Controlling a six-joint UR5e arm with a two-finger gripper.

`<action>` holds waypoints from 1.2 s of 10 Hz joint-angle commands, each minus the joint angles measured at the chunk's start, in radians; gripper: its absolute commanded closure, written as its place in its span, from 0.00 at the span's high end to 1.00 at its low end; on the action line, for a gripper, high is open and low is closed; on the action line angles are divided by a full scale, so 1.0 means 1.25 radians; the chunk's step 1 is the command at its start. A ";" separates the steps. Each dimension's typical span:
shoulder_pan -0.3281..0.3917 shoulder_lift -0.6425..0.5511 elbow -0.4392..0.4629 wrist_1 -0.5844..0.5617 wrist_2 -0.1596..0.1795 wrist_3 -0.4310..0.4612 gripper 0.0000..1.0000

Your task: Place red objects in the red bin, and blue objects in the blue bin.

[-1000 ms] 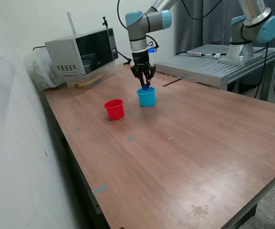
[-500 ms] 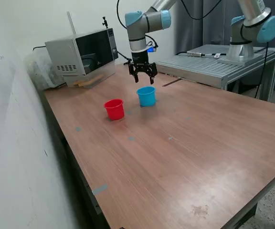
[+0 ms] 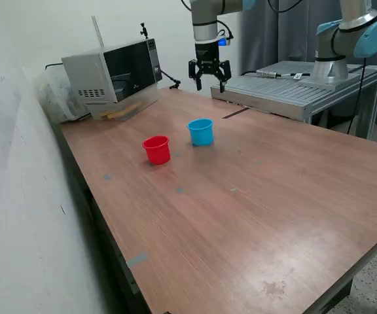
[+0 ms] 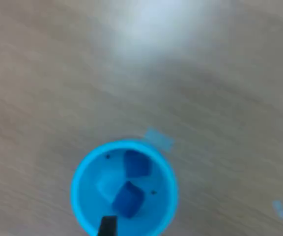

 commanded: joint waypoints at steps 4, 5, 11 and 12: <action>0.068 -0.245 0.012 0.151 0.001 0.289 1.00; 0.068 -0.281 0.018 0.157 0.002 0.312 1.00; 0.060 -0.397 0.051 0.422 -0.001 0.420 1.00; 0.057 -0.398 0.049 0.422 -0.001 0.420 1.00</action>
